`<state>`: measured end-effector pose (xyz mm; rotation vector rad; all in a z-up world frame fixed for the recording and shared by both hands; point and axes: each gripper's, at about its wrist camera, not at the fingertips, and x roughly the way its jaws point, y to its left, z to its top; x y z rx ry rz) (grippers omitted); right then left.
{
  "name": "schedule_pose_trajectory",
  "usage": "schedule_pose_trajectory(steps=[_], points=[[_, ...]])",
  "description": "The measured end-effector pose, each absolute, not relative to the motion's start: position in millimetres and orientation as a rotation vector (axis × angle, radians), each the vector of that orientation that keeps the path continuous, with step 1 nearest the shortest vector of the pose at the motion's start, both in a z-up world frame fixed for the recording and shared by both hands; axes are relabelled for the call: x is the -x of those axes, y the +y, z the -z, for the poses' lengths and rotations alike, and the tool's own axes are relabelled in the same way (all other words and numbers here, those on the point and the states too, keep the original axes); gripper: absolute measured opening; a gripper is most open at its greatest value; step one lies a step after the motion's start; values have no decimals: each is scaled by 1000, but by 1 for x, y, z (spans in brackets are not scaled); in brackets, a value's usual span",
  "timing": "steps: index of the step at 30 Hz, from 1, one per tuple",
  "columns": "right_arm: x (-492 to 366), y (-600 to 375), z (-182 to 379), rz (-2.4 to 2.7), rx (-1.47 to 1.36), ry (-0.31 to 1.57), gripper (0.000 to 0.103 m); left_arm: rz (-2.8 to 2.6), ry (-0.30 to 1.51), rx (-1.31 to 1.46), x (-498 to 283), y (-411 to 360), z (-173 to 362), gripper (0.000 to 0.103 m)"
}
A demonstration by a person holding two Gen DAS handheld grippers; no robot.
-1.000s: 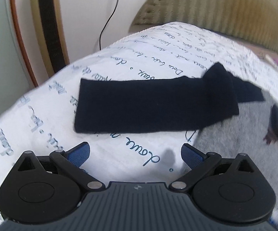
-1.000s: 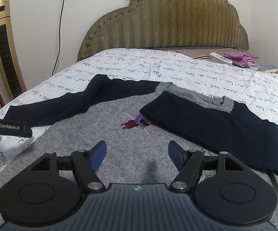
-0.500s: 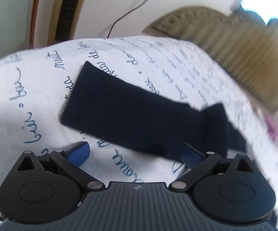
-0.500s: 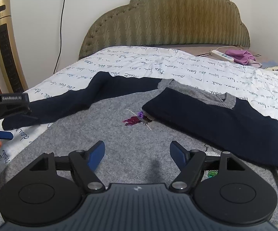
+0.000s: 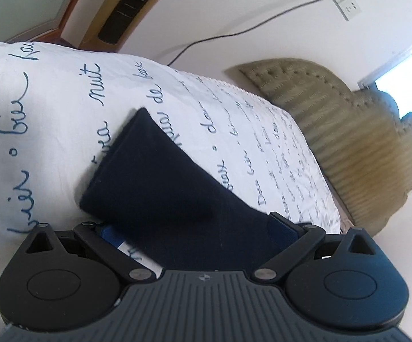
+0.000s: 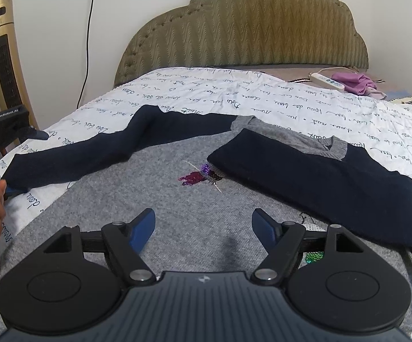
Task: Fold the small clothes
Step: 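Grasp the cuff of the other navy sleeve with the left tool, then lift the sleeve and carry it across the sweater body with left tool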
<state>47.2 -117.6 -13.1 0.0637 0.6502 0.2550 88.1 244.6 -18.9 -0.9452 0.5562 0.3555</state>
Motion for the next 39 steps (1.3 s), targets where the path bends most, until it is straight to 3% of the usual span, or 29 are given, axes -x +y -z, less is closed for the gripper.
schedule_pose_trajectory(steps=[4, 9, 10, 11, 14, 32, 39], points=[[-47, -118, 13, -254, -62, 651, 75, -414, 542, 937, -89, 248, 17, 85], [-47, -118, 13, -254, -62, 649, 75, -461, 545, 942, -87, 254, 20, 36], [-47, -118, 14, -255, -62, 649, 75, -468, 541, 964, -86, 258, 22, 31], [-47, -118, 14, -256, -62, 650, 75, -472, 539, 980, -84, 260, 24, 16], [-48, -119, 15, -259, -67, 656, 75, -470, 535, 1011, -82, 266, 28, 6], [-52, -172, 20, -160, -141, 643, 76, -520, 407, 380, -136, 244, -74, 5], [-53, -186, 22, -131, -158, 638, 76, -451, 322, 204, -159, 200, -101, 5]])
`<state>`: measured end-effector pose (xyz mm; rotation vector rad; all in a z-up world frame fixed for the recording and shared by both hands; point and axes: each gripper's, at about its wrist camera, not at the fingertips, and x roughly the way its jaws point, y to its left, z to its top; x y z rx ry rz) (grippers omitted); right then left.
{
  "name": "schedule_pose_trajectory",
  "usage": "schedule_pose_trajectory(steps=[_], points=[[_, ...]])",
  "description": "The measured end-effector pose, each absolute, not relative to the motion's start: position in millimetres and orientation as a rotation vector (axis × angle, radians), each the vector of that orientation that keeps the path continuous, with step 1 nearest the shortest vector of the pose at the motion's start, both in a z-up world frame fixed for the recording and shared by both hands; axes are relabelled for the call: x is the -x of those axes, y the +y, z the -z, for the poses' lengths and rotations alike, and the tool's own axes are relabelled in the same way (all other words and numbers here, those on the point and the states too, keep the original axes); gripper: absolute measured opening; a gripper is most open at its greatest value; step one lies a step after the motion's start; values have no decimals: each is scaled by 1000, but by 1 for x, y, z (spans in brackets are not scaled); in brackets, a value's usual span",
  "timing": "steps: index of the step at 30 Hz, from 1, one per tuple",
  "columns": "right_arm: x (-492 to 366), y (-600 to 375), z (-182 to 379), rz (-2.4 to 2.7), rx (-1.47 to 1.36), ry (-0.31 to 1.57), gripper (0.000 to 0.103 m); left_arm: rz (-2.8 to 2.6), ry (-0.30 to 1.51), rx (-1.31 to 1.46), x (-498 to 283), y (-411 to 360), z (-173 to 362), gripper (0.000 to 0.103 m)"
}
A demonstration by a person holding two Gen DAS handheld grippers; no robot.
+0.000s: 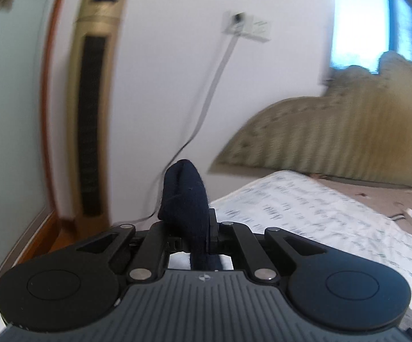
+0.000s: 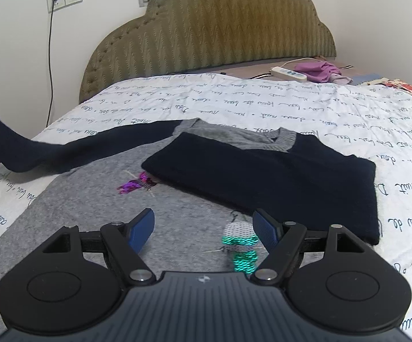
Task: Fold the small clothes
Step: 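Lift the sleeve and carry it across the sweater body with left tool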
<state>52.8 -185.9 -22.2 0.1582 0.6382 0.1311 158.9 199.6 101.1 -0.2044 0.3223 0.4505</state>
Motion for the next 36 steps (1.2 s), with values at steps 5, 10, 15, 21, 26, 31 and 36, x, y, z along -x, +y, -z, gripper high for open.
schedule_pose_trajectory(steps=[5, 10, 15, 21, 26, 31, 36], points=[[-55, -195, 25, -114, -182, 644, 76, -290, 273, 144, -168, 147, -115, 5], [-54, -207, 27, -84, -198, 643, 76, -107, 273, 97, -173, 82, -113, 5], [-52, -222, 28, -45, -210, 641, 76, 36, 309, 70, -175, 23, -94, 5], [-49, -241, 31, -2, -228, 640, 76, 167, 362, 25, -171, -35, -65, 5], [-46, -254, 33, 32, -238, 639, 77, 250, 397, -11, -165, -74, -44, 5], [-41, -265, 35, 58, -245, 641, 77, 309, 431, -54, -160, -104, -24, 6], [-37, -273, 36, 78, -249, 642, 77, 349, 456, -76, -155, -123, -10, 6]])
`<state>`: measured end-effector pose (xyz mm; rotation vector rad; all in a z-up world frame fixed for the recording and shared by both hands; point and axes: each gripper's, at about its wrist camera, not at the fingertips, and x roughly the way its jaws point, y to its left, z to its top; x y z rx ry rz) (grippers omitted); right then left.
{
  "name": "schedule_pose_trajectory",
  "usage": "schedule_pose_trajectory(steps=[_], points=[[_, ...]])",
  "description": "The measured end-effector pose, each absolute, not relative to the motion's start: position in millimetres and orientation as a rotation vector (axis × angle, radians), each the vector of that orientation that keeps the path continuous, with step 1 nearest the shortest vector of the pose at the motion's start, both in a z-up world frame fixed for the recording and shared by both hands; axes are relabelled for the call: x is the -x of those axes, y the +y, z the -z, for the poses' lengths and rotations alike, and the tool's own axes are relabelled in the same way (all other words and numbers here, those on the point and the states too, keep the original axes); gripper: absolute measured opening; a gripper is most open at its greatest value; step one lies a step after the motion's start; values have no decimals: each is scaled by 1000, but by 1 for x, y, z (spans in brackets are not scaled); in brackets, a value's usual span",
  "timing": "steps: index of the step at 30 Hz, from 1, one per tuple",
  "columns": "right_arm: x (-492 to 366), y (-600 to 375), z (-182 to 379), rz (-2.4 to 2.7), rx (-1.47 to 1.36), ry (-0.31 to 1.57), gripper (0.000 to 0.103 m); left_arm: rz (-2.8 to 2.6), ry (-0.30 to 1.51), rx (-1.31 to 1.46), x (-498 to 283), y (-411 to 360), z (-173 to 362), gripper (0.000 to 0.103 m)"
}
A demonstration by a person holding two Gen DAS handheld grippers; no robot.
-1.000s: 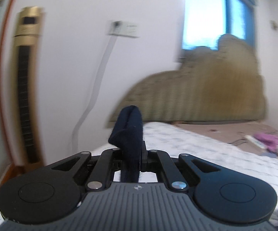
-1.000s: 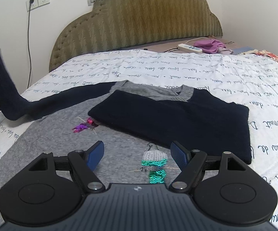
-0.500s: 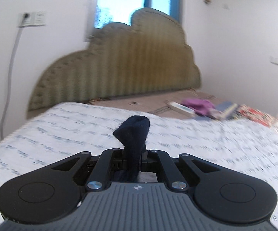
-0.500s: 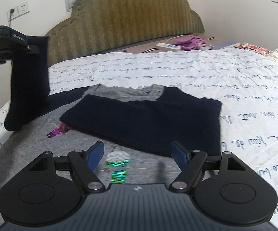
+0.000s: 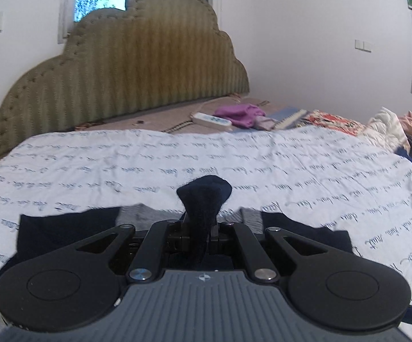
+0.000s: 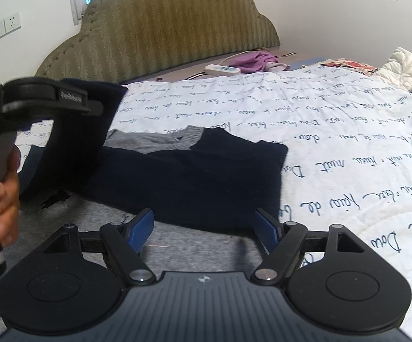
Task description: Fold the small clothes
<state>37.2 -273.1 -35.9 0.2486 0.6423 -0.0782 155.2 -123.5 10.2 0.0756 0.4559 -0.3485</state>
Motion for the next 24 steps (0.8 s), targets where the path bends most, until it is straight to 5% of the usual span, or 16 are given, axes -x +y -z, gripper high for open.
schedule_pose_trajectory(steps=[7, 10, 15, 21, 24], points=[[-33, -285, 39, 109, -253, 649, 78, 420, 469, -114, -153, -143, -2, 7], [-32, -290, 41, 123, -255, 652, 78, 454, 509, -133, -155, -150, 7, 26], [-33, -298, 41, 138, -258, 651, 78, 484, 529, -216, -149, -154, 16, 73], [-51, -312, 31, 95, -328, 612, 78, 456, 398, -366, -132, -124, -1, 95], [-73, -318, 30, 6, -429, 599, 78, 377, 381, -379, -141, -92, -6, 96]])
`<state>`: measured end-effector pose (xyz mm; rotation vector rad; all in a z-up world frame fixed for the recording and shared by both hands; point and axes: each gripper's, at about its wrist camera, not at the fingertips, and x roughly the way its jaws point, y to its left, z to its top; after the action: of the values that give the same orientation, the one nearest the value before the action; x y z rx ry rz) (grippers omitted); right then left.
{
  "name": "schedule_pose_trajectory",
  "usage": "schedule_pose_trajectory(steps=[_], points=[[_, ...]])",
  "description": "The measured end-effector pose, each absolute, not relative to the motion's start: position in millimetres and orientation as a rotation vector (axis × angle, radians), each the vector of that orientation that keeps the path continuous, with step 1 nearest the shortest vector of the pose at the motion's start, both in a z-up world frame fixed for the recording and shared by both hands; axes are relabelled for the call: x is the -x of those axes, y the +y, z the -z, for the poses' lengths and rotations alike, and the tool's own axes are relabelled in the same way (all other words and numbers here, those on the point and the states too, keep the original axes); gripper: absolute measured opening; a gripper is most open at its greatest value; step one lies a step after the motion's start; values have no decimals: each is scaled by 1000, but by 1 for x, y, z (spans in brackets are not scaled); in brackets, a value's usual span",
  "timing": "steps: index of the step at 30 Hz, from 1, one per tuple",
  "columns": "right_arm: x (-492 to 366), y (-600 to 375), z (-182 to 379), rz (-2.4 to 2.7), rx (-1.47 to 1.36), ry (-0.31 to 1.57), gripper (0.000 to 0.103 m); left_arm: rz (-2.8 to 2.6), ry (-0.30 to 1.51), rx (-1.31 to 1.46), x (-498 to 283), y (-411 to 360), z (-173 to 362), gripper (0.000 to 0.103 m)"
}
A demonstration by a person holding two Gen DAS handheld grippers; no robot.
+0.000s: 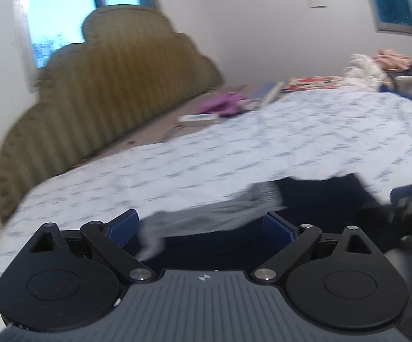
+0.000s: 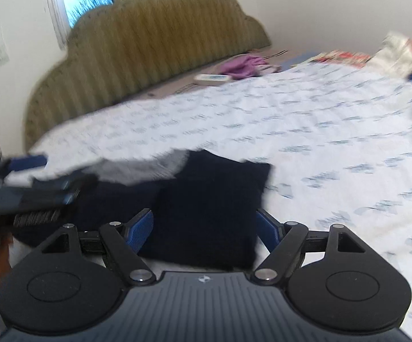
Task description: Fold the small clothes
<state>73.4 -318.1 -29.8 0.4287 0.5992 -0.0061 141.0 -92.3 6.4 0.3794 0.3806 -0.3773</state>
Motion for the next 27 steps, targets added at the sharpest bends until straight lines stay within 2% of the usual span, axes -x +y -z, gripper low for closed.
schedule_pose_trajectory(steps=[7, 11, 13, 16, 17, 18, 19, 20, 21, 27], points=[[-146, -314, 54, -136, -614, 718, 78, 150, 479, -267, -198, 1, -10, 91], [-163, -308, 67, -178, -685, 748, 78, 106, 593, -88, -234, 47, -10, 79], [-166, -302, 67, -181, -657, 746, 72, 108, 644, -25, -251, 59, -7, 73], [-171, -295, 66, -197, -621, 753, 52, 117, 703, 62, -272, 69, 2, 60], [-172, -294, 65, -196, -608, 757, 43, 114, 719, 85, -278, 70, 6, 53], [-172, -293, 65, -188, -589, 759, 37, 110, 738, 112, -285, 72, 9, 40], [-173, -292, 64, -174, -567, 758, 31, 111, 752, 134, -287, 73, 14, 32], [-173, -291, 64, -159, -547, 756, 21, 116, 764, 151, -290, 73, 18, 13], [-173, -291, 64, -149, -537, 753, 14, 114, 768, 158, -292, 73, 20, 4], [-166, -301, 63, -71, -528, 679, 4, 113, 658, 114, -290, 62, 12, 2]])
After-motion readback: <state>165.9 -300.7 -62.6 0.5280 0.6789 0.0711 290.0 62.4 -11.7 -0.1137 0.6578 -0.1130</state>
